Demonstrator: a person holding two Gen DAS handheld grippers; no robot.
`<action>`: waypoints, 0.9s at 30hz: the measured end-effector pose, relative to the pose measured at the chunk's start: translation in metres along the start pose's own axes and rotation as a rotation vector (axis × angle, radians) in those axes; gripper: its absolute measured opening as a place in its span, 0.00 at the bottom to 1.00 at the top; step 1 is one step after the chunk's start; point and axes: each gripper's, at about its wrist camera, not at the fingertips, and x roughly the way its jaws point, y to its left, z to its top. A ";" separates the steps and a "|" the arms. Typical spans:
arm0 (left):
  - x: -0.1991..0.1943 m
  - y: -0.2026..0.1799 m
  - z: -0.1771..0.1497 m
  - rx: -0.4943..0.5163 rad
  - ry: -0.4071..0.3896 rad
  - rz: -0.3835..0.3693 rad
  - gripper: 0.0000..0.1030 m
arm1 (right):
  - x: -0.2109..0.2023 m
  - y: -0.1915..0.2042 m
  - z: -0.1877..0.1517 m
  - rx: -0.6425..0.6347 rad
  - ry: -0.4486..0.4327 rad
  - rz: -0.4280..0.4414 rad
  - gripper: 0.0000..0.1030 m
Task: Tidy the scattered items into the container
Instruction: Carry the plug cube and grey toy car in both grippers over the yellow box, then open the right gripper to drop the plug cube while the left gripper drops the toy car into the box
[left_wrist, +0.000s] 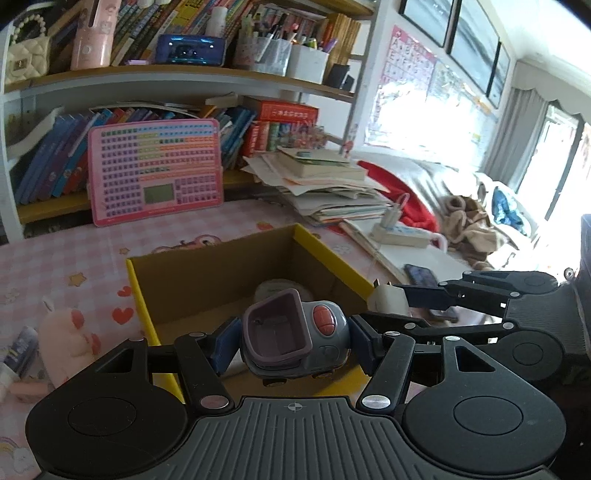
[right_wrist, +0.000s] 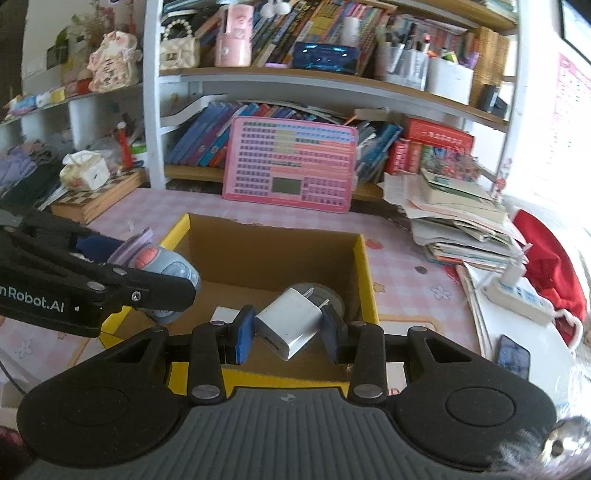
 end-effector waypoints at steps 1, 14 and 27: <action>0.003 0.000 0.001 0.000 0.004 0.011 0.61 | 0.005 -0.002 0.001 -0.009 0.005 0.008 0.35; 0.052 0.011 0.003 -0.030 0.124 0.066 0.61 | 0.067 -0.014 0.007 -0.084 0.135 0.107 0.35; 0.089 0.020 -0.003 -0.059 0.223 0.096 0.61 | 0.110 -0.016 0.001 -0.131 0.283 0.191 0.35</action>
